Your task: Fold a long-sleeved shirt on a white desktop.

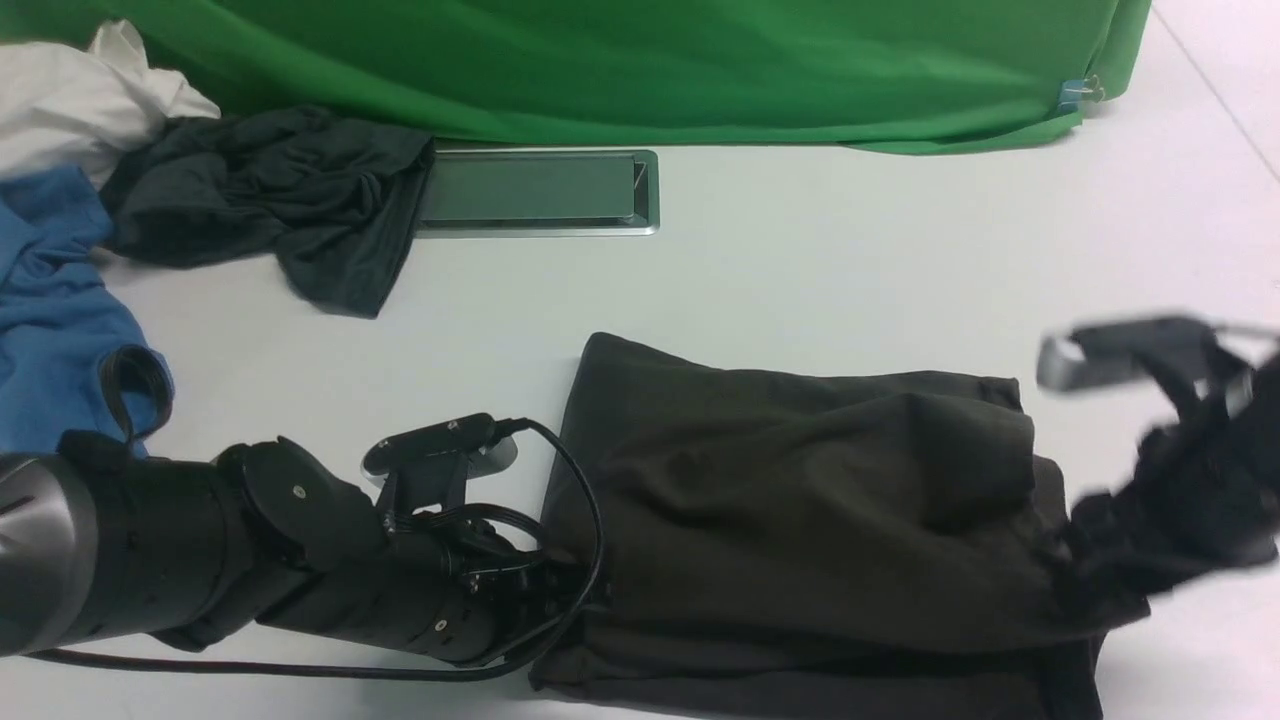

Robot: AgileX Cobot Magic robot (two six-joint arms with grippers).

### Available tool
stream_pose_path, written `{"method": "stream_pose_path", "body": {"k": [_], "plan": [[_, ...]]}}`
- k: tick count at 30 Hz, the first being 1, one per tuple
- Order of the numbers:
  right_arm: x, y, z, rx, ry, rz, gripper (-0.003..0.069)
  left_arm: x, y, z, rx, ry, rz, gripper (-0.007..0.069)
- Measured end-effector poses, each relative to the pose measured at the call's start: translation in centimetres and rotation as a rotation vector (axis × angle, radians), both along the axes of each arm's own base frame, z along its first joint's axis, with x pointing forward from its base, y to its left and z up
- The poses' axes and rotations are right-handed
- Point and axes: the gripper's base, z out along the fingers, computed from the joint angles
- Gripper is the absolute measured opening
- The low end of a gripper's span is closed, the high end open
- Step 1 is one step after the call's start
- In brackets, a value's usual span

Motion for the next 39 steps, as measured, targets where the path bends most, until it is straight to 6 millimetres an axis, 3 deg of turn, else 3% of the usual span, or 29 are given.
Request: {"method": "stream_pose_path", "body": {"k": [5,9,11,12,13,14,15,17,24,27,35,39], "plan": [[-1.1,-0.4,-2.4,-0.003,-0.082,-0.108,0.0587,0.0,0.0,0.0,0.004,-0.004,-0.003,0.0076],[-1.5,-0.3,-3.3,0.031,-0.089,-0.119,0.0549,0.0,0.0,0.0,0.007,-0.005,-0.009,0.0076],[-1.7,0.0,-3.2,0.060,-0.082,-0.087,0.0407,0.0,0.0,0.0,0.008,-0.007,-0.012,0.0076],[-1.8,0.0,-3.2,0.062,-0.081,-0.084,0.0407,0.0,0.0,0.0,0.008,-0.007,-0.012,0.0076],[-1.9,0.1,-3.0,0.070,-0.079,-0.074,0.0330,0.0,0.0,0.0,0.008,-0.007,-0.012,0.0076],[-2.2,0.1,-2.6,0.080,-0.085,-0.060,0.0195,0.0,0.0,0.0,0.010,-0.008,-0.014,0.0076],[-2.4,0.2,-2.2,0.088,-0.092,-0.054,0.0126,0.0,0.0,0.0,0.009,-0.007,-0.015,0.0076],[-2.9,0.2,-1.3,0.097,-0.112,-0.046,0.0062,0.0,0.0,0.0,0.009,-0.008,-0.015,0.0076],[-4.4,0.2,2.9,0.143,-0.213,-0.011,0.0051,0.0,0.0,0.0,0.011,-0.008,-0.017,0.0076],[-5.3,0.1,3.4,0.147,-0.207,0.003,0.0051,0.0,0.0,0.0,0.011,-0.008,-0.017,0.0076],[-6.7,-1.1,-1.6,0.016,-0.126,-0.005,0.0051,0.0,0.1,0.0,0.013,-0.008,-0.020,0.0076],[-6.7,-1.2,-2.8,0.005,-0.070,-0.020,0.0085,0.0,0.1,0.0,0.013,-0.008,-0.021,0.0076]]}}
